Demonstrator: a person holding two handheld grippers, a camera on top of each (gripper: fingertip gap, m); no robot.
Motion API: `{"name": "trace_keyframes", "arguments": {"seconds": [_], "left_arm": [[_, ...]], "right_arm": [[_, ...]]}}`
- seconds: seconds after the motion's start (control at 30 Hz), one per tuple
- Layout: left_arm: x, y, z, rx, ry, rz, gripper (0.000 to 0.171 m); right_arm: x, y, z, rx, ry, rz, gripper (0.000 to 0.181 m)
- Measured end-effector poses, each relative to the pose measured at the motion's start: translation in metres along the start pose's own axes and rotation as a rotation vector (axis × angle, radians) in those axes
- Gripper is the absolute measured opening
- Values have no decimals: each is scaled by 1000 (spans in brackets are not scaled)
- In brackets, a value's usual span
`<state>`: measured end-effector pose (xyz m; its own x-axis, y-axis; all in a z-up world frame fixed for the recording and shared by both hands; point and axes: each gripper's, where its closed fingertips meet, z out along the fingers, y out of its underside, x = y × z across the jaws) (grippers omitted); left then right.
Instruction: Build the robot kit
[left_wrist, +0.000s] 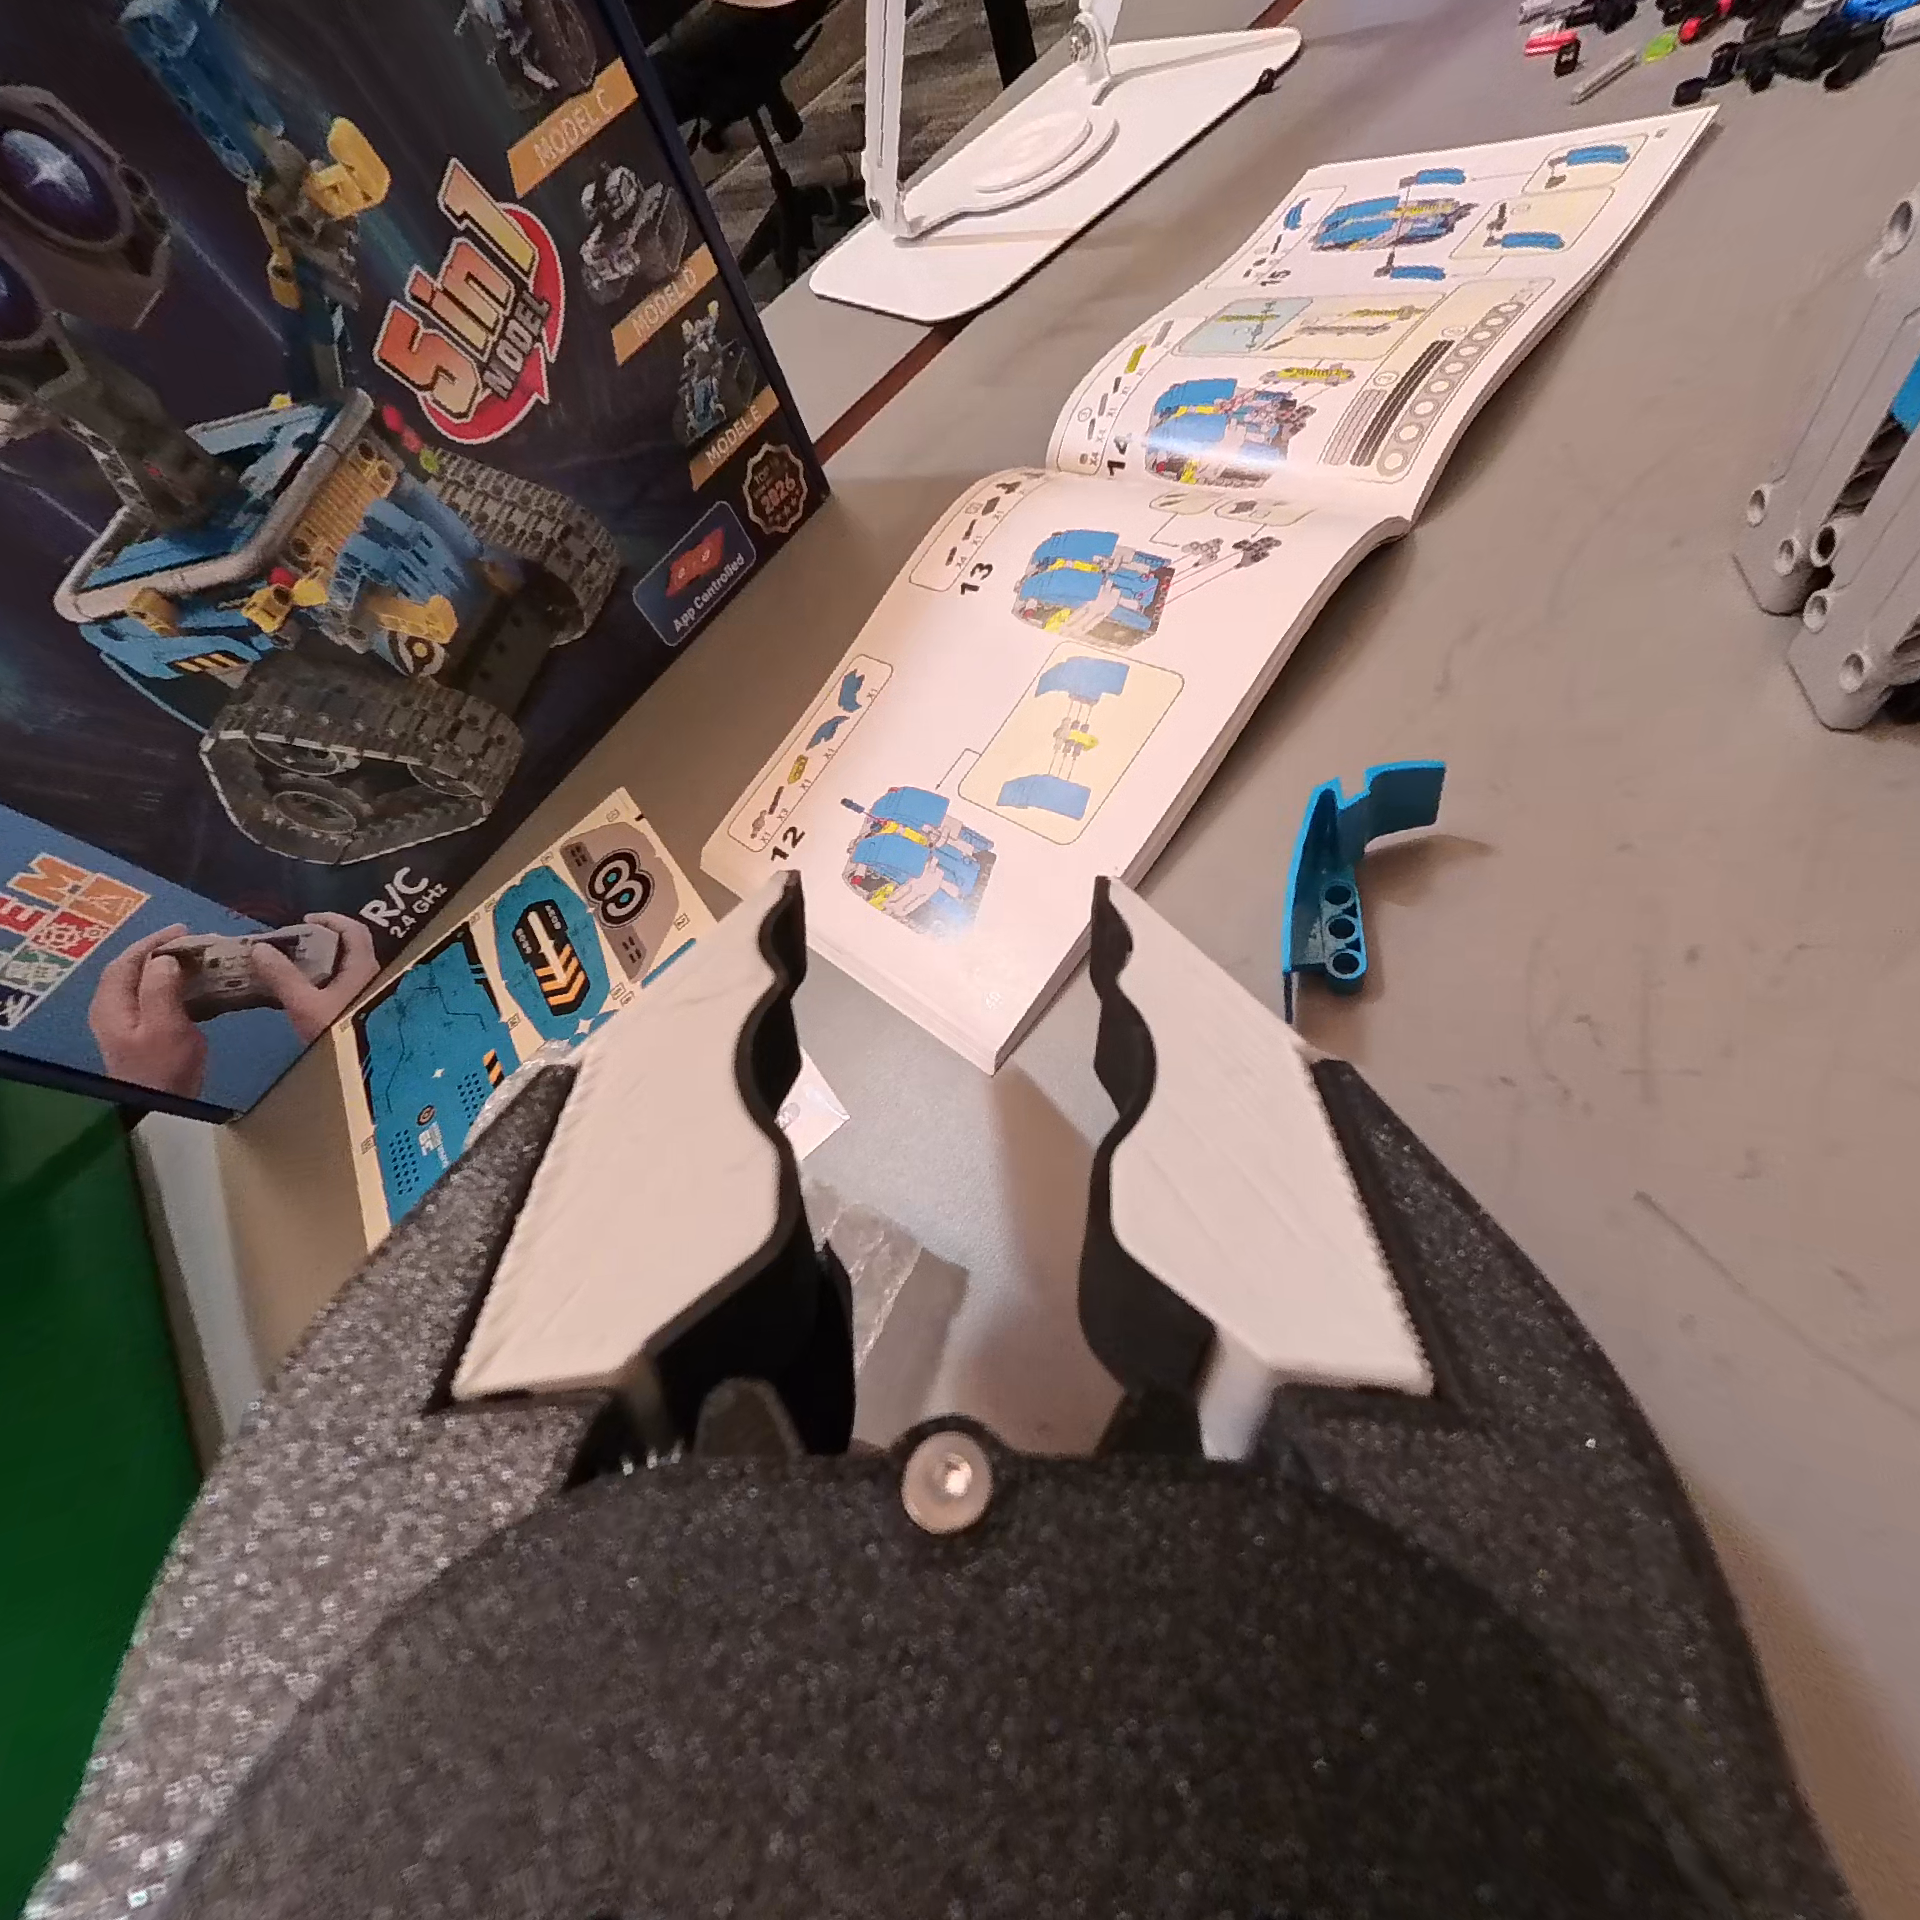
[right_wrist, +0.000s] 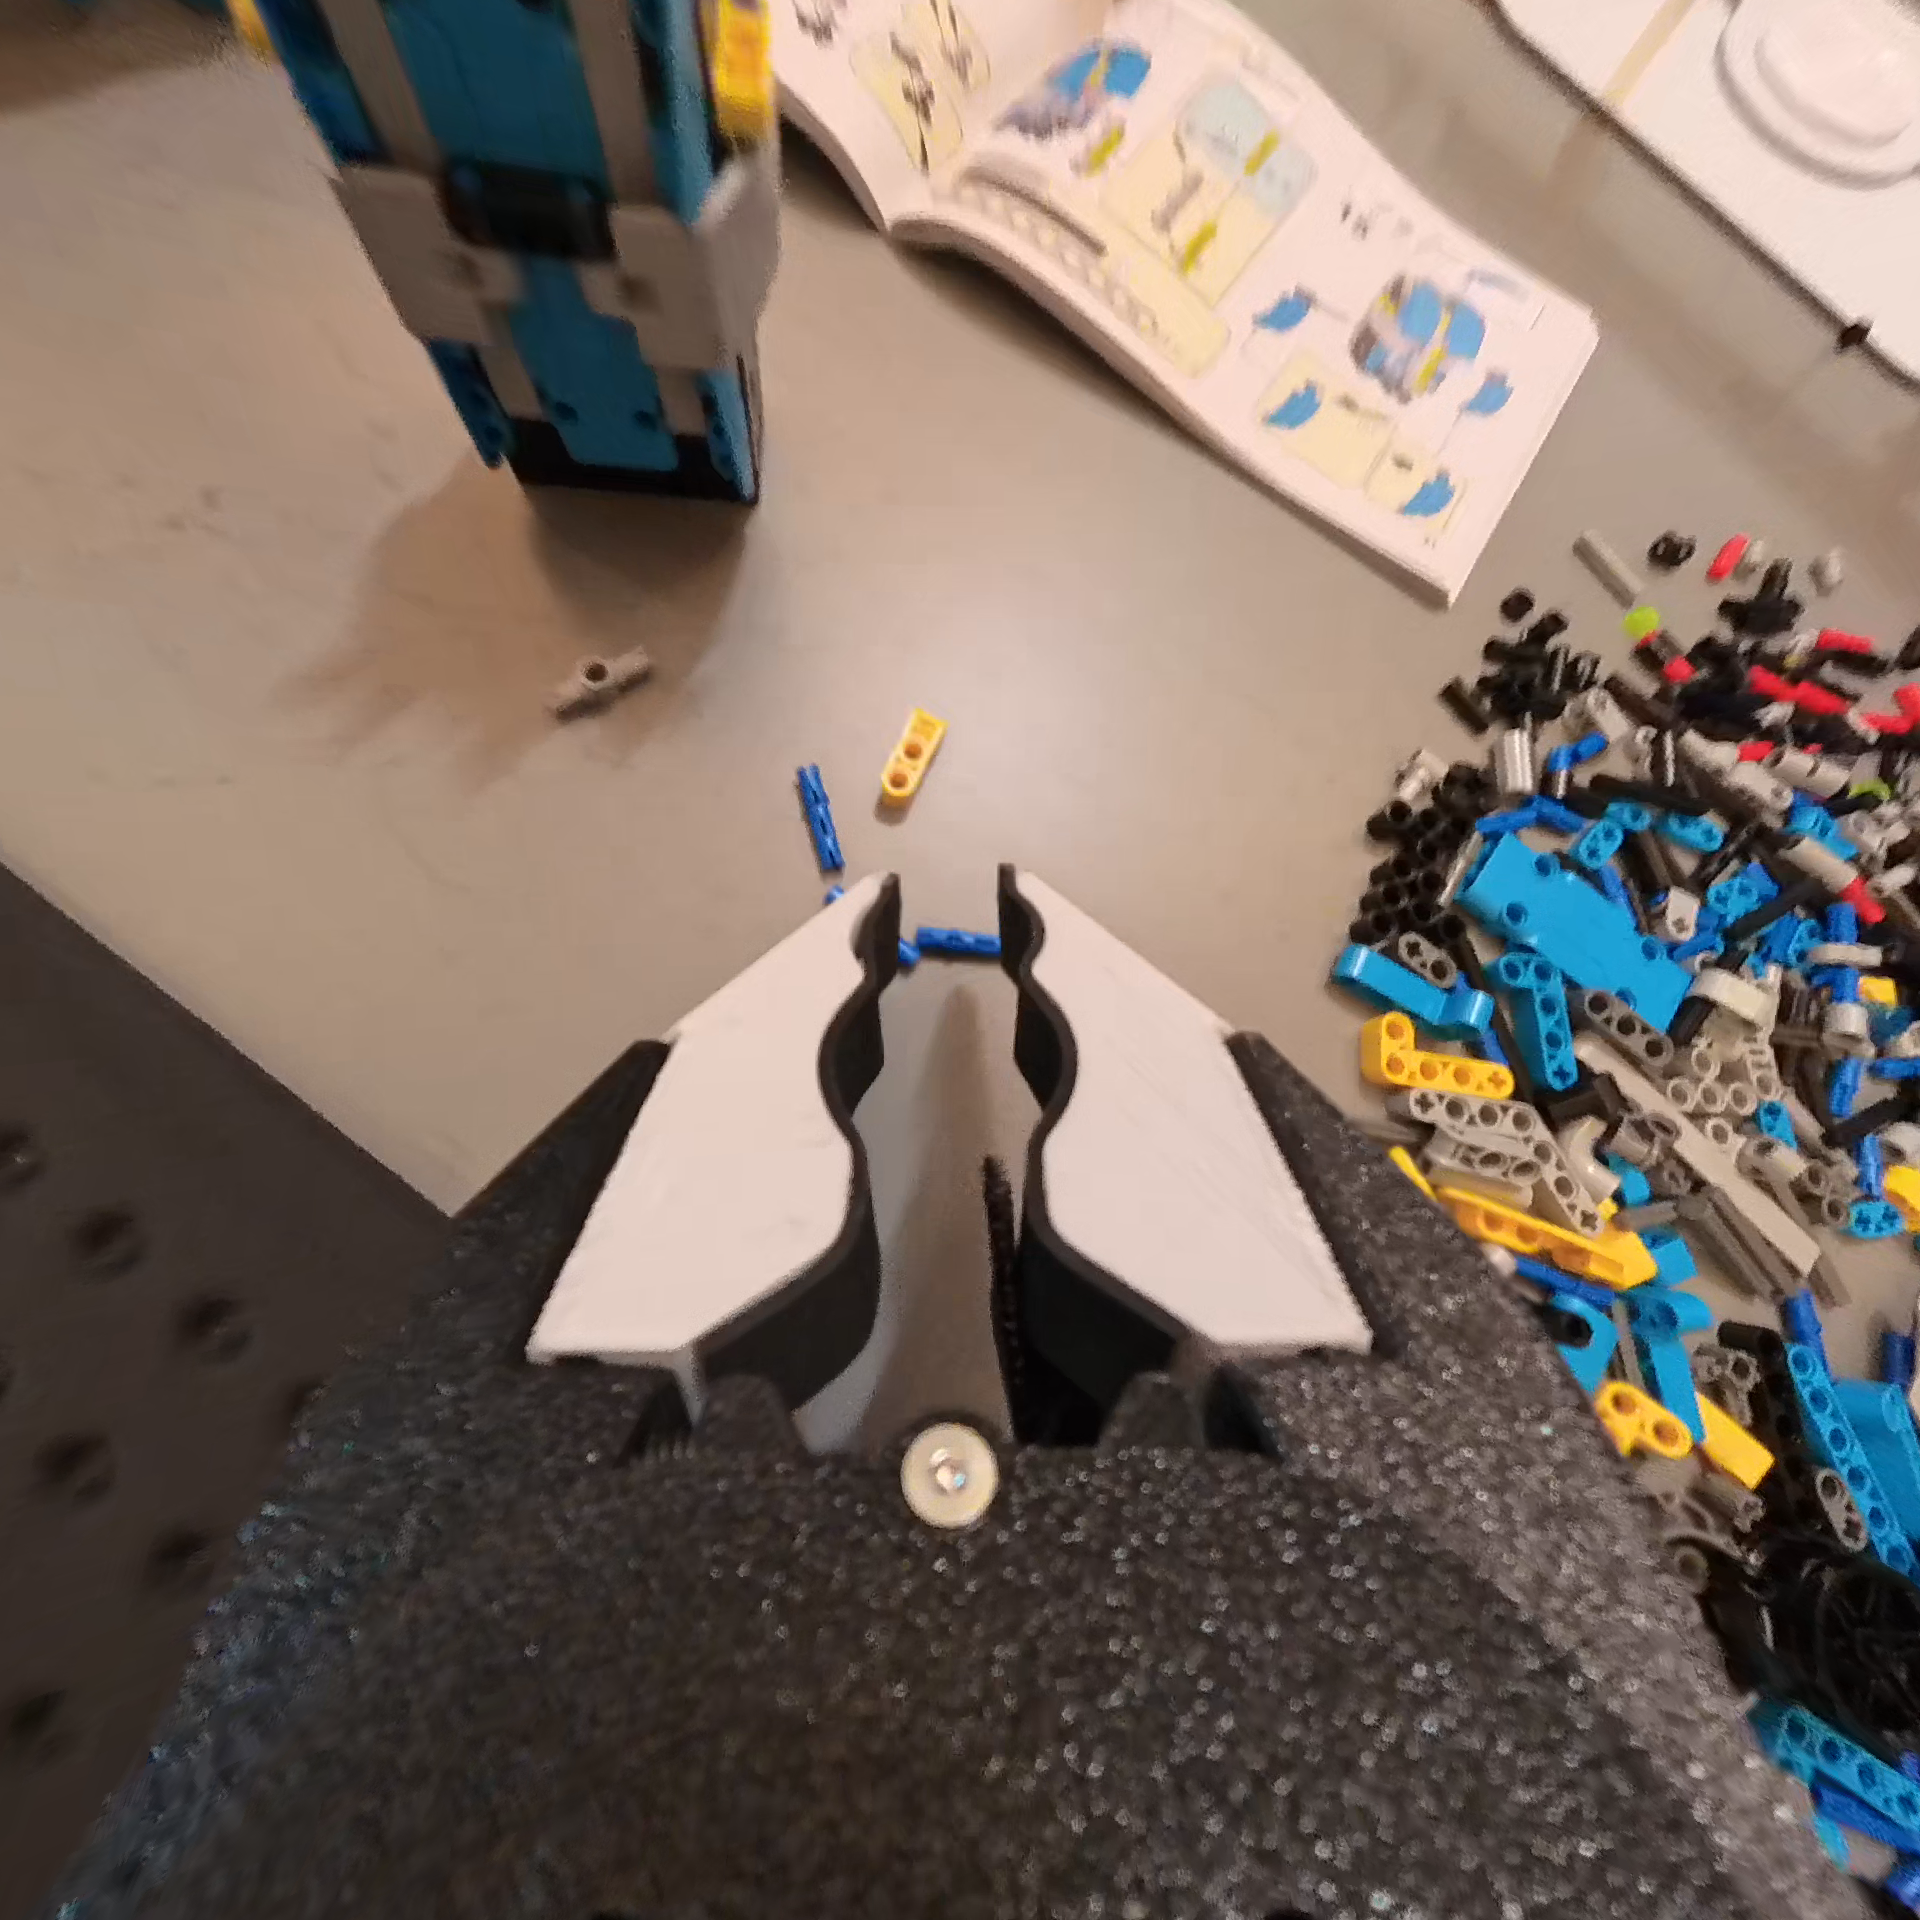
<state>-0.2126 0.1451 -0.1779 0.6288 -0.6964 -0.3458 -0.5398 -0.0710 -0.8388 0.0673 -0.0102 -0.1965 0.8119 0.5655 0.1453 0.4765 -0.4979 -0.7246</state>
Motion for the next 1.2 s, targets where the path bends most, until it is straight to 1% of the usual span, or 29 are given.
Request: {"name": "trace_keyframes", "arguments": {"seconds": [0.07,0.23,0.53,0.6,0.73,0.8,0.83,0.87,0.93,1.0,1.1,1.2], "left_arm": [[0,0,0,1,0,-1,55],[0,0,0,0,0,-3,55],[0,0,0,3,-4,5,55],[0,0,0,3,-5,6,55],[0,-1,-1,10,-12,12,54],[-2,-4,-2,25,-29,17,53],[-7,-8,-5,51,-60,19,49],[-14,-17,-11,104,-112,18,45],[-34,-37,-30,245,-251,2,45],[-44,-50,-46,336,-318,-3,43],[-46,-56,-53,365,-325,-38,43],[-44,-51,-48,337,-303,-49,43]], "right_arm": [[-4,-4,1,15,-10,-9,19],[-11,-1,11,-40,-29,-23,20],[-13,-1,15,-52,-1,-58,19],[-14,-8,16,-23,-18,-22,19],[-21,-20,21,10,-101,107,15],[-19,-21,24,-1,-96,132,15],[-17,-21,26,-2,-76,132,15],[-14,-21,26,-2,-54,129,15],[-10,-22,27,-1,-24,127,16],[-10,-20,29,-17,-22,137,17],[-12,-15,32,-47,-34,139,17],[-10,-14,33,-54,-26,148,17]]}}
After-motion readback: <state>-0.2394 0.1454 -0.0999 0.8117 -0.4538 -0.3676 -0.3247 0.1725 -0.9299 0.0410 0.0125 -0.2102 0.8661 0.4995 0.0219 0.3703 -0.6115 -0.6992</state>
